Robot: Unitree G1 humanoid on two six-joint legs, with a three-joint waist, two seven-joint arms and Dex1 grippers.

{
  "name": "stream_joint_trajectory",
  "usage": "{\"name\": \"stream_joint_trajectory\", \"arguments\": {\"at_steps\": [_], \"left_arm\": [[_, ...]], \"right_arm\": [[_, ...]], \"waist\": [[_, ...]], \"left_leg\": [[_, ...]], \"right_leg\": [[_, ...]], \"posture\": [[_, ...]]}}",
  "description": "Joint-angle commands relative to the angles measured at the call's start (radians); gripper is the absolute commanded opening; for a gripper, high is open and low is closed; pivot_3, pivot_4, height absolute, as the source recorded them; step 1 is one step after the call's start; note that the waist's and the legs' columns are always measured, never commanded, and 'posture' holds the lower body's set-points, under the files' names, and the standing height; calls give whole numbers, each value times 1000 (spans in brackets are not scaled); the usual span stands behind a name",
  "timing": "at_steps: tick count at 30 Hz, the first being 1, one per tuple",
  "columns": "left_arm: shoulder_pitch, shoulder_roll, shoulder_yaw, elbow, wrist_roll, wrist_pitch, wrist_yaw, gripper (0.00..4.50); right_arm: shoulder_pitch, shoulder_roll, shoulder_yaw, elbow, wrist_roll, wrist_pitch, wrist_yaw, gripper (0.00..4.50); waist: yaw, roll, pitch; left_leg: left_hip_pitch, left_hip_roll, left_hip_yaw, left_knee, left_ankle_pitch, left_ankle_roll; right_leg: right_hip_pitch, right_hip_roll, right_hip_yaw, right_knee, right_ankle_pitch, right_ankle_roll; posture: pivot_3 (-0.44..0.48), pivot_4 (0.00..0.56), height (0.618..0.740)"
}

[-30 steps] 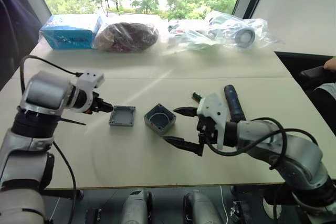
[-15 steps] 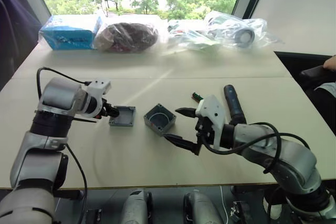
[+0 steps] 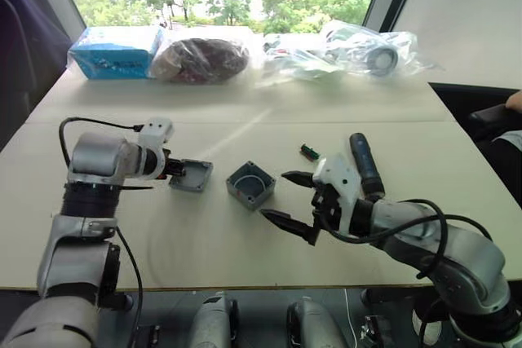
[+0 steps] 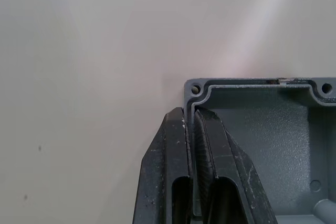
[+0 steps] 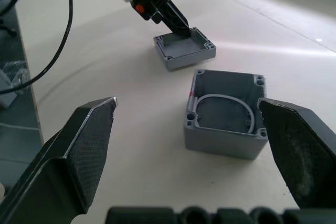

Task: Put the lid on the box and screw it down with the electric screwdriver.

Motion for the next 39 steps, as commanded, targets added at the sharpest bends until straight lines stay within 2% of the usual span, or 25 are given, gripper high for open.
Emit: {"name": "stream_joint_trajectory", "arguments": {"at_steps": [1,5,8,10,15,23,30,39], "left_arm": [[-96,3,143,5,-55,-207,-8,42],[-124,9,71,-48,-57,-311,-95,42],[-159,-36,49,-121,-88,-435,-162,42],[-178,-67,40,-131,-88,-479,-162,42],[-219,-167,-7,-155,-106,-552,-180,42],[-253,-262,-48,-110,-106,-608,-164,42],[-253,-269,-57,-104,-109,-606,-166,42],[-244,-280,-51,-134,-130,-562,-137,42]], "right_arm": [[-67,79,-122,50,101,3,-86,4500],[-137,102,-211,119,227,57,-150,4500],[-237,114,-283,212,305,52,-209,4500],[-285,122,-301,265,329,44,-235,4500],[-399,186,-297,388,367,42,-315,4500],[-410,209,-296,428,415,45,-382,4500],[-392,243,-285,400,460,32,-463,4500],[-376,267,-252,402,416,-14,-462,4500]], "waist": [[-2,-3,2],[-1,-3,2],[-2,-3,2],[-1,-3,2],[-5,-3,2],[-9,-3,2],[-11,-2,2],[-10,-2,2]], "left_leg": [[-1,0,0,0,0,0],[-2,0,1,0,0,0],[-2,0,2,-1,-1,1],[-3,-1,3,-1,-1,1],[-2,-1,3,-1,-1,1],[-2,-1,3,-2,-1,1],[-2,0,2,-2,-1,1],[-2,0,2,-2,-1,1]], "right_leg": [[-1,0,0,0,1,1],[-2,0,0,0,2,3],[-2,0,0,-2,2,3],[-2,-1,0,-2,2,3],[-2,1,0,-2,2,3],[-2,2,0,-2,2,3],[-3,2,0,-2,2,3],[-3,2,0,-2,2,3]], "posture": [[0,150,740],[0,150,740],[0,150,740],[0,150,740],[0,150,740],[0,150,740],[0,150,740],[0,150,740]]}}
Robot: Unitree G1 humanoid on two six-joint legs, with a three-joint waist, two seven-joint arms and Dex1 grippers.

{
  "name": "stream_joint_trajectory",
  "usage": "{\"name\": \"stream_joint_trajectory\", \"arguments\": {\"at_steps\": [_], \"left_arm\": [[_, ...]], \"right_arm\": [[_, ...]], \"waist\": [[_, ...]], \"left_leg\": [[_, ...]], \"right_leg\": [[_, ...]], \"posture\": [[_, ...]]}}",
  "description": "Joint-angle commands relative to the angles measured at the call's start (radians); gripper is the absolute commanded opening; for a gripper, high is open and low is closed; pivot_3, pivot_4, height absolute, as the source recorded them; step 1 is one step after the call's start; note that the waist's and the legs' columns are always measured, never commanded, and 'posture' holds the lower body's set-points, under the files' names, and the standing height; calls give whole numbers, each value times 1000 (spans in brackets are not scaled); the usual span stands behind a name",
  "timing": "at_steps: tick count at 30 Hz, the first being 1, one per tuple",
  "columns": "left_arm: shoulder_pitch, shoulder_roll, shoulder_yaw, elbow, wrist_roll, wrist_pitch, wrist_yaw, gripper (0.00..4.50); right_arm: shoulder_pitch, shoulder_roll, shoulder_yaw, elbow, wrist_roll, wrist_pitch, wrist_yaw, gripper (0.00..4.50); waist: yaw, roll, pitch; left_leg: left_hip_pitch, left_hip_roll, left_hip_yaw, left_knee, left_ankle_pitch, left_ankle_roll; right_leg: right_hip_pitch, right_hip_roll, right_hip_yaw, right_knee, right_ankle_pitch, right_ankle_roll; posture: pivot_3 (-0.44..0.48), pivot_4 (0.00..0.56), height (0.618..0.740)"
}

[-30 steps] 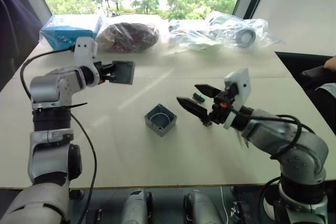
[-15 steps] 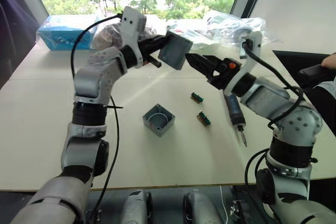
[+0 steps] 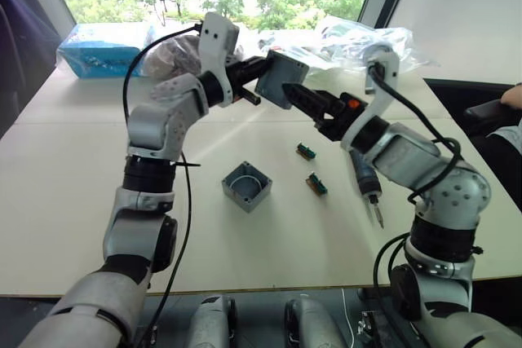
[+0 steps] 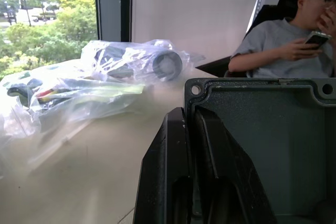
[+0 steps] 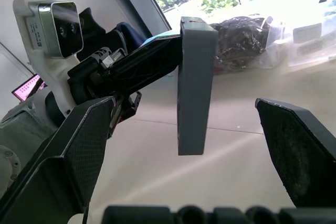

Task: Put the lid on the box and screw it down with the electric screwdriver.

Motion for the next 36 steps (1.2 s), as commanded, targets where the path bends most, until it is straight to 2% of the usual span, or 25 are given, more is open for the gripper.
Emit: {"name": "stream_joint_trajectory", "arguments": {"at_steps": [1,4,6,13,23,26,30,34,35,36], "left_arm": [[-18,3,16,-60,-21,7,7,14],[-17,7,17,-57,-19,8,13,0],[-19,9,20,-53,-21,8,13,0],[9,15,-8,-111,-20,23,-5,0],[17,49,6,-144,-45,51,-37,0],[15,68,22,-147,-74,74,-65,939],[16,106,31,-169,-98,87,-92,2534],[23,224,36,-208,-119,134,-168,4086],[22,256,48,-216,-140,164,-186,4349],[23,285,59,-224,-156,188,-202,4349]], "right_arm": [[6,2,2,-33,-25,-47,23,4269],[19,6,17,-34,-57,-73,41,3521],[20,9,23,-28,-71,-85,48,2855],[26,10,37,-24,-108,-103,74,165],[27,35,53,-17,-132,-106,84,129],[35,44,56,-19,-139,-109,90,129],[36,53,55,-19,-142,-115,99,129],[43,46,58,-28,-158,-112,112,129],[46,46,56,-30,-158,-111,114,129],[49,44,55,-34,-158,-110,116,129]], "waist": [[0,0,0],[0,0,0],[-1,0,0],[-1,0,0],[-3,0,0],[-3,1,0],[-6,1,0],[-18,1,1],[-20,1,1],[-22,1,1]], "left_leg": [[0,0,0,0,0,0],[0,0,0,0,0,0],[0,0,0,0,0,0],[0,0,0,0,0,0],[0,1,0,0,0,0],[0,1,0,-1,0,0],[0,1,0,-1,0,0],[0,1,0,-1,0,0],[0,1,0,-2,0,0],[0,1,0,-2,0,0]], "right_leg": [[0,0,0,0,0,0],[0,0,0,0,0,0],[0,0,0,0,0,0],[0,0,0,0,0,0],[0,0,0,0,0,0],[0,0,0,-1,0,0],[0,0,0,-1,0,0],[0,0,0,-1,0,0],[-1,0,0,-1,0,0],[-1,0,0,-1,0,0]], "posture": [[0,150,740],[0,150,740],[0,150,740],[0,150,740],[0,150,740],[0,150,740],[0,150,740],[0,150,740],[0,150,740],[0,150,740]]}}
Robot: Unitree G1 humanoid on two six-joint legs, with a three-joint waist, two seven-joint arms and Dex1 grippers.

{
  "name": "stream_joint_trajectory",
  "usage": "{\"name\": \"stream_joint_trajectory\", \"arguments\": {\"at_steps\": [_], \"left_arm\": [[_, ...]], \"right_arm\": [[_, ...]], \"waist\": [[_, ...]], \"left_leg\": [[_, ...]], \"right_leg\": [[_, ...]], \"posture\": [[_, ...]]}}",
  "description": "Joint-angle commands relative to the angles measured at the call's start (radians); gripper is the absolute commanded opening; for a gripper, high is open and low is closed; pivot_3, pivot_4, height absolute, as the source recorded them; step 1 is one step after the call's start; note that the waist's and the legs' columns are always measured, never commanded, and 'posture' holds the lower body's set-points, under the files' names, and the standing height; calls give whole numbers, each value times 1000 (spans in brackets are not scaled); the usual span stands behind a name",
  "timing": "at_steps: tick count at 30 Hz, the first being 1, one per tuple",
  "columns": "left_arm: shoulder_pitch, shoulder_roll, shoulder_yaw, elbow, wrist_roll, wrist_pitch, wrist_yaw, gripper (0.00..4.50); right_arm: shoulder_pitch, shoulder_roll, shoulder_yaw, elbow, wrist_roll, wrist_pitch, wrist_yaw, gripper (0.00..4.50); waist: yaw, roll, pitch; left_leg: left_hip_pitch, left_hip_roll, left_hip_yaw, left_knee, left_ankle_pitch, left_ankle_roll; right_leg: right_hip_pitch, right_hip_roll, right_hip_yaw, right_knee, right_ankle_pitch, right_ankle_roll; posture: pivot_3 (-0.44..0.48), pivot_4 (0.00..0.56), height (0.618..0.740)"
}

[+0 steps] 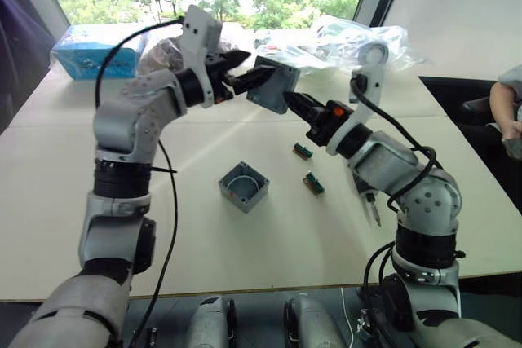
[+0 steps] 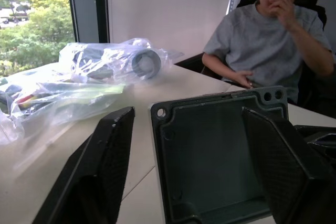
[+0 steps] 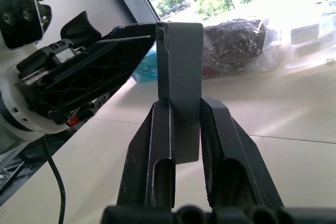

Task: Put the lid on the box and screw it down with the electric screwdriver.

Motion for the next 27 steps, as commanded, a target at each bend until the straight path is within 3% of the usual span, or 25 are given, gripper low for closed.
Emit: {"name": "stream_joint_trajectory", "arguments": {"at_steps": [1,6,9,14,19,27], "left_arm": [[-11,96,57,-59,-69,78,-64,4349],[26,200,93,16,-60,78,-88,4349],[60,214,100,62,-51,56,-92,3670],[106,209,71,81,-39,24,-113,1631],[114,183,34,68,-39,20,-141,71],[105,169,-58,71,-9,-6,-204,71]], "right_arm": [[5,-3,-10,-39,-2,-22,23,129],[51,-60,52,-125,-91,-52,108,129],[102,-135,147,-206,-222,-106,194,129],[194,-290,353,-283,-604,-345,305,129],[264,-366,481,-263,-982,-623,307,129],[326,-450,633,-125,-1472,-959,308,129]], "waist": [[-2,0,0],[1,1,1],[3,1,1],[5,0,1],[5,0,2],[4,-1,2]], "left_leg": [[0,0,0,-1,0,0],[0,1,0,-1,0,0],[0,0,0,-1,0,0],[-1,0,0,-1,0,0],[-1,-2,1,0,0,0],[-1,-2,1,0,0,-1]], "right_leg": [[0,0,0,0,0,0],[-1,0,0,0,0,0],[-1,-1,0,0,0,0],[-1,-1,0,-1,-1,0],[-1,-1,0,-1,-2,-1],[-1,-1,0,-1,-2,0]], "posture": [[0,150,740],[0,150,740],[0,150,740],[0,150,740],[0,150,740],[0,150,740]]}}
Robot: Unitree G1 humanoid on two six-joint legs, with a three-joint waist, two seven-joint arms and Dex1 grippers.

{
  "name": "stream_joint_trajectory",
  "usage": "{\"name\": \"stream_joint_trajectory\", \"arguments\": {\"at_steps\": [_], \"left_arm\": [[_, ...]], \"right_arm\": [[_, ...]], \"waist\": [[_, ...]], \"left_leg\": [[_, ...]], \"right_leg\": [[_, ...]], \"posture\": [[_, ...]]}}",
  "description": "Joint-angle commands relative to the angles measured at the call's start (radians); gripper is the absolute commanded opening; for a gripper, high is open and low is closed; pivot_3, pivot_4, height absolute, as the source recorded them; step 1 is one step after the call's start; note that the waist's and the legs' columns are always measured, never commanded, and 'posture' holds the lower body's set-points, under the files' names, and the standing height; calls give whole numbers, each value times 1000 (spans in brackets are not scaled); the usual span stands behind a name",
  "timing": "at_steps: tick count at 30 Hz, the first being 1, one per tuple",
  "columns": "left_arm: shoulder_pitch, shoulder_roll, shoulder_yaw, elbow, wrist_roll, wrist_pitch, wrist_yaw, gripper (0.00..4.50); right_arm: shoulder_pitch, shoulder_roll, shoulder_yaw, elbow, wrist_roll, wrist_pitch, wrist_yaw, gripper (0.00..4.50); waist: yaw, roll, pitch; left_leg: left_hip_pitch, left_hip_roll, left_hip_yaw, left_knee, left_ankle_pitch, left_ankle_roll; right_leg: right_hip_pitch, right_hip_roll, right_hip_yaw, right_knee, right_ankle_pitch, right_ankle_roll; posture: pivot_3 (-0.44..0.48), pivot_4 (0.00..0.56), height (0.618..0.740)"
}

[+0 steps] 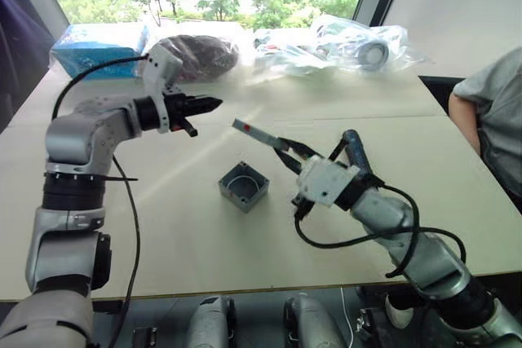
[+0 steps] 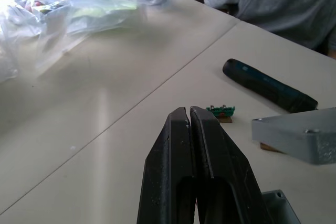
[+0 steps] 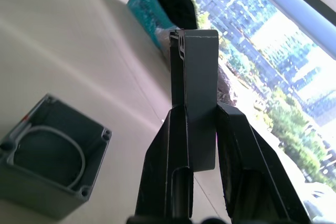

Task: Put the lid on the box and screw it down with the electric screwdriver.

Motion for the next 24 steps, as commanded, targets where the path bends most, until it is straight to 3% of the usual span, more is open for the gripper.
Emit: {"name": "stream_joint_trajectory", "arguments": {"at_steps": [1,10,24], "left_arm": [[-18,9,-26,-16,25,-44,-41,71],[55,45,-128,-103,59,-73,-163,71],[102,34,-169,-153,79,-72,-173,71]], "right_arm": [[5,-20,54,53,-233,-170,-19,129],[15,43,57,181,-506,-322,-100,129],[-8,141,35,281,-613,-402,-115,129]], "waist": [[-1,0,0],[0,0,0],[0,0,0]], "left_leg": [[0,0,0,0,0,0],[0,0,1,0,4,-8],[1,0,0,1,5,-8]], "right_leg": [[0,0,0,0,0,0],[0,0,0,0,-1,0],[1,1,0,1,-1,0]], "posture": [[0,150,740],[0,150,740],[0,150,740]]}}
